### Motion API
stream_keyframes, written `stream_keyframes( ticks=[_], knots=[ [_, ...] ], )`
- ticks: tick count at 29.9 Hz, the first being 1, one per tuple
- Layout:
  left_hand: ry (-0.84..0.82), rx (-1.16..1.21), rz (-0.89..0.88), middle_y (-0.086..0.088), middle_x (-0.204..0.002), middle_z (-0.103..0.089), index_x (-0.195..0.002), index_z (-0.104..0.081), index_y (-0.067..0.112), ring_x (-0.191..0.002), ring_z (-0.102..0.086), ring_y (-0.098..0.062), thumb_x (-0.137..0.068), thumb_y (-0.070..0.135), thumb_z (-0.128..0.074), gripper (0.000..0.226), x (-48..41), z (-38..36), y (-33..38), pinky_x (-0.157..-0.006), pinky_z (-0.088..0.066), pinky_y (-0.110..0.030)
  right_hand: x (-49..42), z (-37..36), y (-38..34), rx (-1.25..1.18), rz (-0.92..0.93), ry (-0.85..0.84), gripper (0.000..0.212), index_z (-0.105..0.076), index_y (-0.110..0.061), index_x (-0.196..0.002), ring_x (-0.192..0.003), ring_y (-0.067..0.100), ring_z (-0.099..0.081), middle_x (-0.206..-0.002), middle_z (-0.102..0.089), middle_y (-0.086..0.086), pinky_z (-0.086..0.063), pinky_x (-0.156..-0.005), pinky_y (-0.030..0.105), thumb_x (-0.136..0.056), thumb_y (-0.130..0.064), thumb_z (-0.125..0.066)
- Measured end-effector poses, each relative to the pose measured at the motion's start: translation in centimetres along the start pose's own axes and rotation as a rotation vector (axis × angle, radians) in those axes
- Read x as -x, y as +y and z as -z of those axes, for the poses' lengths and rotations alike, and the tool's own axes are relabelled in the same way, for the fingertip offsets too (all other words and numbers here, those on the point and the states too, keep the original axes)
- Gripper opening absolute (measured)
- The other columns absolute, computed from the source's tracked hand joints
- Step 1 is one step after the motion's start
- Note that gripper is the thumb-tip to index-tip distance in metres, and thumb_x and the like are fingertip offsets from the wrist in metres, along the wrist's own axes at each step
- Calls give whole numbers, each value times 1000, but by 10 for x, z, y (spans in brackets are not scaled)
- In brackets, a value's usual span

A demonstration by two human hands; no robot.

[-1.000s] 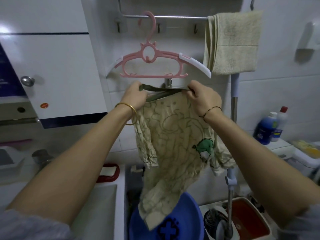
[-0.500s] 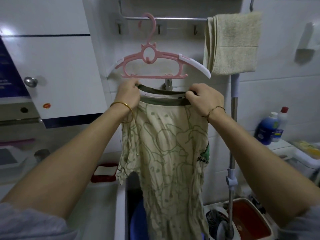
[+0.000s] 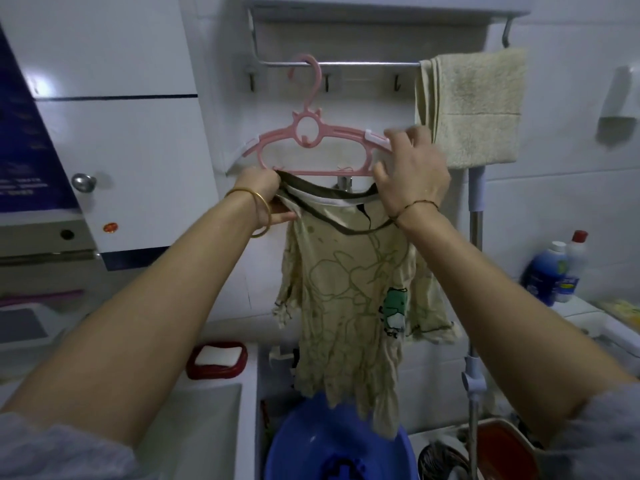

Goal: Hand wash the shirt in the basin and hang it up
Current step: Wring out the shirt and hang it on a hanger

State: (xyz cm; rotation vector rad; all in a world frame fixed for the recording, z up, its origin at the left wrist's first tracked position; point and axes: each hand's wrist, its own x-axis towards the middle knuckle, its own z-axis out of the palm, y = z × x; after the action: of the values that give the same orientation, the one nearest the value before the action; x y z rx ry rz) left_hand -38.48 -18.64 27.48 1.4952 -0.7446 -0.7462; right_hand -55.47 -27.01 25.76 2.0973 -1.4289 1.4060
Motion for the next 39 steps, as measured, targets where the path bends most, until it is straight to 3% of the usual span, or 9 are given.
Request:
stream_keyframes(
  ticks=[8, 17, 21, 25, 28, 30, 32, 35, 39],
  knots=[
    [-2, -22, 45, 2, -55, -41, -69, -42, 17, -43, -41, -11, -87, 6, -34, 22, 5, 0, 15, -41, -37, -16, -41, -20, -6, 185, -65, -149, 22, -54, -18, -116, -96, 32, -56, -109, -58, 11, -38, -65, 35, -95, -17, -51],
    [-13, 88, 112, 2, -60, -42, -64, -40, 17, -51, -43, -16, -72, 7, -34, 14, 10, 0, 11, -55, -39, -21, -33, -10, 4, 75, -58, -49, 18, -53, -17, -107, -71, 24, -49, -85, -57, 6, -29, -53, 28, -101, -28, -41],
    [-65, 148, 118, 1, -69, -50, -67, -42, 17, -59, -48, -18, -72, 15, -38, 7, 14, -2, 11, -60, -41, -22, -23, -4, 14, -77, -102, -92, 25, -53, -18, -112, -80, 24, -54, -89, -56, 2, -41, -66, 34, -100, -35, -39],
    [-228, 181, 60, -2, -55, -52, -62, -47, 15, -45, -53, -18, -85, 30, -52, 28, 15, -9, 2, -50, -47, -19, -3, -12, 34, -331, -140, -215, 28, -56, -19, -115, -88, 22, -56, -96, -59, 1, -42, -78, 36, -97, -37, -45],
    [-292, 166, -108, -17, -83, -67, -81, -65, 7, -74, -68, -32, -80, 42, -68, 36, 18, -15, -2, -75, -58, -42, 15, -21, 44, -542, -160, -333, 29, -58, -18, -117, -86, 15, -54, -94, -57, -5, -44, -80, 37, -95, -35, -49],
    [-209, 147, -242, -19, -106, -65, -95, -69, 15, -104, -62, -40, -70, 51, -70, 44, 15, -19, -4, -93, -50, -53, 27, -25, 46, -632, -172, -394, 24, -61, -19, -113, -82, 13, -55, -90, -58, -7, -47, -81, 38, -94, -32, -53],
    [-139, 69, -336, -8, -92, -65, -83, -75, 27, -105, -59, -36, -76, 51, -60, 29, 10, -23, -7, -98, -46, -51, 36, -23, 45, -738, -210, -435, 15, -62, -20, -105, -74, 9, -56, -83, -58, -8, -49, -76, 31, -93, -28, -56],
    [-145, -71, -382, 0, -72, -52, -61, -73, 26, -86, -52, -30, -91, 43, -49, 42, 21, -24, -6, -92, -47, -46, 42, -16, 45, -804, -254, -543, 15, -66, -10, -93, -72, 13, -54, -81, -60, 2, -44, -70, 27, -89, -23, -60],
    [-226, -172, -354, -14, -103, -69, -59, -68, 18, -99, -60, -32, -97, 29, -49, 44, 38, -23, 2, -98, -46, -45, 46, -8, 47, -806, -245, -726, 15, -69, -17, -81, -77, 12, -57, -81, -67, -1, -41, -73, 25, -88, -27, -59]
  ],
)
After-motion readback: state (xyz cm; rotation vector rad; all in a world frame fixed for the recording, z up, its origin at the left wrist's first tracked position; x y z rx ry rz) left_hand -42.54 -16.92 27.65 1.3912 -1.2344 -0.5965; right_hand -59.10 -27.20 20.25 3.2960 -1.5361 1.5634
